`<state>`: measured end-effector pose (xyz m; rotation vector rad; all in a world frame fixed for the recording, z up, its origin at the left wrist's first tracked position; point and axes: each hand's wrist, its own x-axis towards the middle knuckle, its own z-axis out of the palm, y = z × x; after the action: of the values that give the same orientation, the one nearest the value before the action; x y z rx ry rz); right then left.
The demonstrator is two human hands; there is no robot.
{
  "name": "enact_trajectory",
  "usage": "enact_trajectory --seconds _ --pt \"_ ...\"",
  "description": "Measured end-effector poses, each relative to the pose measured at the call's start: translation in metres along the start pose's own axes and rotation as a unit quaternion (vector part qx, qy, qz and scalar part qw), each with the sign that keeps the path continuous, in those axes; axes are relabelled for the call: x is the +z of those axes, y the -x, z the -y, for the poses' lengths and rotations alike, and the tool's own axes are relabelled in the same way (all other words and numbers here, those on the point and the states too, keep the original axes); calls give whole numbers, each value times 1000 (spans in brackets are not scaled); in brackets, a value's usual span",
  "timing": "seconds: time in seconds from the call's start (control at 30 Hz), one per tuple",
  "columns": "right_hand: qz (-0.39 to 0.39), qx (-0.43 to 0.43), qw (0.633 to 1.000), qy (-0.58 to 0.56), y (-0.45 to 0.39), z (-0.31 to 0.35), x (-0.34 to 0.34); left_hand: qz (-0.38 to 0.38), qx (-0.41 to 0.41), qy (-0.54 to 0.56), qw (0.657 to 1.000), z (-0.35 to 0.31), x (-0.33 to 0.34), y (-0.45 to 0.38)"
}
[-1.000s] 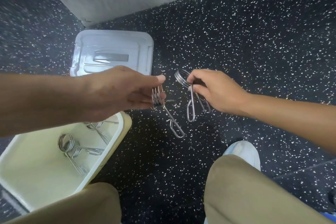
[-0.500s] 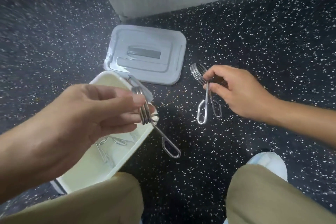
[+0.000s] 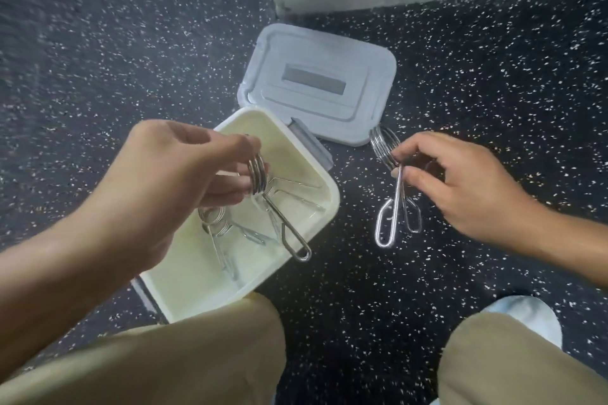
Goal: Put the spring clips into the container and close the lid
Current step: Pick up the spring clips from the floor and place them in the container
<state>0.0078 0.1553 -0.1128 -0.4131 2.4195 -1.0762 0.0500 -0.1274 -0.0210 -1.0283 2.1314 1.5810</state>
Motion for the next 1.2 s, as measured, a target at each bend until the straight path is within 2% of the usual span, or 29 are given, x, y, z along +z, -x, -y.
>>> enact_trajectory --seconds 0.2,0.4,0.53,0.77,0.9,1.07,1.2 --pt "16 0 1000 0 -8 9 9 -9 -114 -27 993 29 -10 -35" --pt "17 0 1000 19 -12 11 17 -17 -146 -36 989 59 -19 -42" --pt "21 3 1000 21 -15 12 22 16 -183 28 983 81 -20 -40" --pt "13 -2 1000 23 -19 17 26 22 -99 77 992 108 -14 -35" --pt "10 -8 1000 2 -21 21 28 80 -51 80 992 114 -16 -33" --pt "9 -10 1000 -8 -24 22 30 153 15 -41 987 125 -21 -30" --pt "6 -15 1000 2 -26 23 31 181 80 -193 961 142 -19 -27"
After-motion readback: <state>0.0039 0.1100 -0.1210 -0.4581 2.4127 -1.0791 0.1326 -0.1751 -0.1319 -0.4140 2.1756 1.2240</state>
